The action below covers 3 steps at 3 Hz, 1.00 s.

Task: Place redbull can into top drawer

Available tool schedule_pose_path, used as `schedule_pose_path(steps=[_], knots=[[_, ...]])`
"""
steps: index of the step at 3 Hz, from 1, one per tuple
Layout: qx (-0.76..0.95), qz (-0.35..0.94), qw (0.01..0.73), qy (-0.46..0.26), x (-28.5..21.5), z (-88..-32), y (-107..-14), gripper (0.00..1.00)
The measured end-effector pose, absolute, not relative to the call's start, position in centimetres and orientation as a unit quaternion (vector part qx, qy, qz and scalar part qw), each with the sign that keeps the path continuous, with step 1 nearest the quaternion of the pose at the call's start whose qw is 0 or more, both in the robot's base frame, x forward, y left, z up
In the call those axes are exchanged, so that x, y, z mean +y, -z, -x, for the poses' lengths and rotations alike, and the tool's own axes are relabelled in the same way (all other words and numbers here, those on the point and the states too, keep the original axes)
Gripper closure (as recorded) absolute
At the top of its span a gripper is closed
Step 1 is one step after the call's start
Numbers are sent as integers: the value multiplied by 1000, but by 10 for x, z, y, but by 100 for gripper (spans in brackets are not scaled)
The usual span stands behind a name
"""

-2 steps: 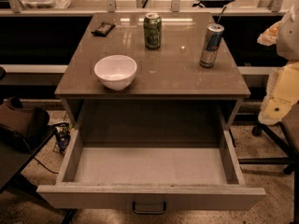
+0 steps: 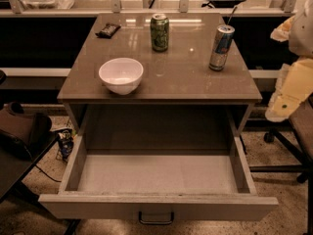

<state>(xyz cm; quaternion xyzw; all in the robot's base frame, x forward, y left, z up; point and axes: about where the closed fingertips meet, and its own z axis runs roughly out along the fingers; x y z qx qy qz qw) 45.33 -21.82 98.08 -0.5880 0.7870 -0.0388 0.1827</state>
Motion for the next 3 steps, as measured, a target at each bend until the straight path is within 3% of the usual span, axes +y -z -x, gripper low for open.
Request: schedule_pose_path(steps=[1,3], knots=[[798,556,230,39,-230,-479,-988,0],[789,466,400,-4,-271,-532,-993,0]])
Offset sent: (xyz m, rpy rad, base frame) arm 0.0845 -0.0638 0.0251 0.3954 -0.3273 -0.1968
